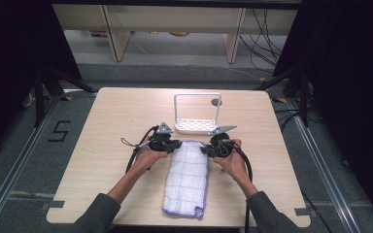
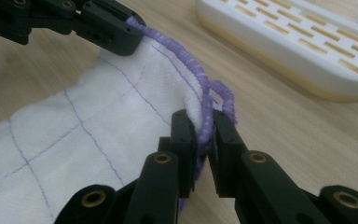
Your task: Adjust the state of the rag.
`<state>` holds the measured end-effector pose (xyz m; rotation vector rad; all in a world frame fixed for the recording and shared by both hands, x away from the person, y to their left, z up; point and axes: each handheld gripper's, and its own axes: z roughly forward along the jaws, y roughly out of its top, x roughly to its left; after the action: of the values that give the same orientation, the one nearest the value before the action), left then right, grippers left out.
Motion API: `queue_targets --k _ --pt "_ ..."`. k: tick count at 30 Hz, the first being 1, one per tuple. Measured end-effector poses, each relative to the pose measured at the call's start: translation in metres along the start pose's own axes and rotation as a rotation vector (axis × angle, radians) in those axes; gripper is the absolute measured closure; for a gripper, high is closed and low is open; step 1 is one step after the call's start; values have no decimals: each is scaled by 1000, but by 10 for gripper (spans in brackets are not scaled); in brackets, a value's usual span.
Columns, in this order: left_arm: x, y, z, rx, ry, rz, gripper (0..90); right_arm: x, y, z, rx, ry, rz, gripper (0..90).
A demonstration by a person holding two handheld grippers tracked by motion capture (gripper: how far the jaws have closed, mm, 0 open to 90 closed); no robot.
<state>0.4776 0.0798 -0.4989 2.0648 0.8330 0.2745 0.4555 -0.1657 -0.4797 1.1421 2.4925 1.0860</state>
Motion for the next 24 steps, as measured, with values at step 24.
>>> queue_targets --k 24 --pt "-13 11 -45 -98 -30 -1 819 9 5 -24 -63 28 -36 813"
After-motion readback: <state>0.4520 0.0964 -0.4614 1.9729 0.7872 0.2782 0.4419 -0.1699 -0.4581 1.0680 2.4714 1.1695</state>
